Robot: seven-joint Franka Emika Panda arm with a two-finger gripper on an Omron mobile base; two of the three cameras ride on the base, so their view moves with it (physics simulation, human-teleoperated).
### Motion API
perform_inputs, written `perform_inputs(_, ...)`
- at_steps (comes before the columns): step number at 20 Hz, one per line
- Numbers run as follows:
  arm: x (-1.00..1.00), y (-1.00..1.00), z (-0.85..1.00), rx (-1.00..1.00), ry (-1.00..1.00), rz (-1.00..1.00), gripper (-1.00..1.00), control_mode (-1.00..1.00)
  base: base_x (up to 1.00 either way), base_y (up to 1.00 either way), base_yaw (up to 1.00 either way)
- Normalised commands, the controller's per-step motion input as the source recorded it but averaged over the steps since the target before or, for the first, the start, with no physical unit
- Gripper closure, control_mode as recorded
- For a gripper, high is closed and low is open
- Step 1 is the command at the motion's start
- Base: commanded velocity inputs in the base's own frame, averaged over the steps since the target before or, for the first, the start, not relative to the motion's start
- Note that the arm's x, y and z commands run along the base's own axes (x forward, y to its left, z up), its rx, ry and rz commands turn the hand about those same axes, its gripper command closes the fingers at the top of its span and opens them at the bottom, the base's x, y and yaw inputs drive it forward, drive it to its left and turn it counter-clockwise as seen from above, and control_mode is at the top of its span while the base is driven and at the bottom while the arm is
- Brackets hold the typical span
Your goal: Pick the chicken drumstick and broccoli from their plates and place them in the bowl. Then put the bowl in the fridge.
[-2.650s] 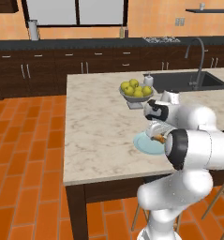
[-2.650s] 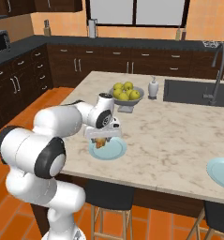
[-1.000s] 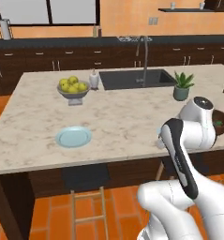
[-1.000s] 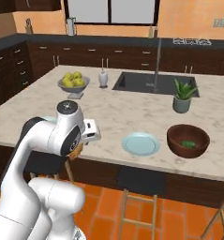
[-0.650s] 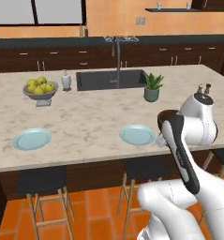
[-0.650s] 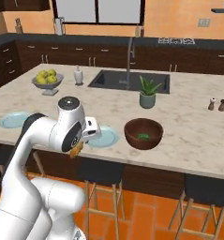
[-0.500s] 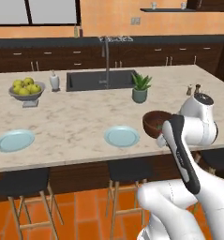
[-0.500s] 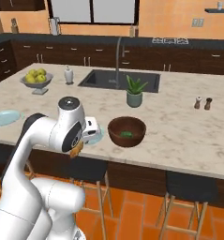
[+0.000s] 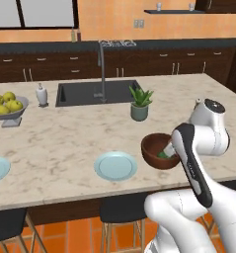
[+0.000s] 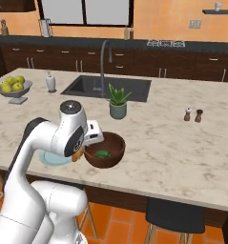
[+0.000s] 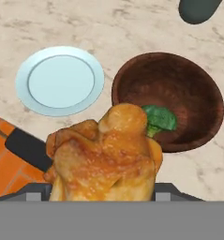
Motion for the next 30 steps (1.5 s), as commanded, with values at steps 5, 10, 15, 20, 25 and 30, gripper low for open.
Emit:
perform_inputs(5,0.8,-0.25,-0.04,0.0,0.02,0.0,1.0,-1.0,0.19,-0.05,0.0)
perform_inputs(10,1.0,-0.31,-0.17,0.03,0.06,0.0,1.0,-1.0,0.0,0.0,0.0)
perform_inputs(15,0.82,-0.08,-0.37,0.01,0.08,0.0,1.0,-1.0,0.0,0.0,0.0)
perform_inputs(20,0.18,0.01,-0.44,0.0,0.08,0.0,1.0,-1.0,0.0,0.0,0.0)
perform_inputs(25,0.15,0.16,-0.17,0.0,0.0,-0.31,1.0,-1.0,0.0,0.0,0.0)
perform_inputs(30,0.01,0.0,-0.32,0.0,-0.06,-0.29,1.0,-1.0,0.0,0.0,0.0)
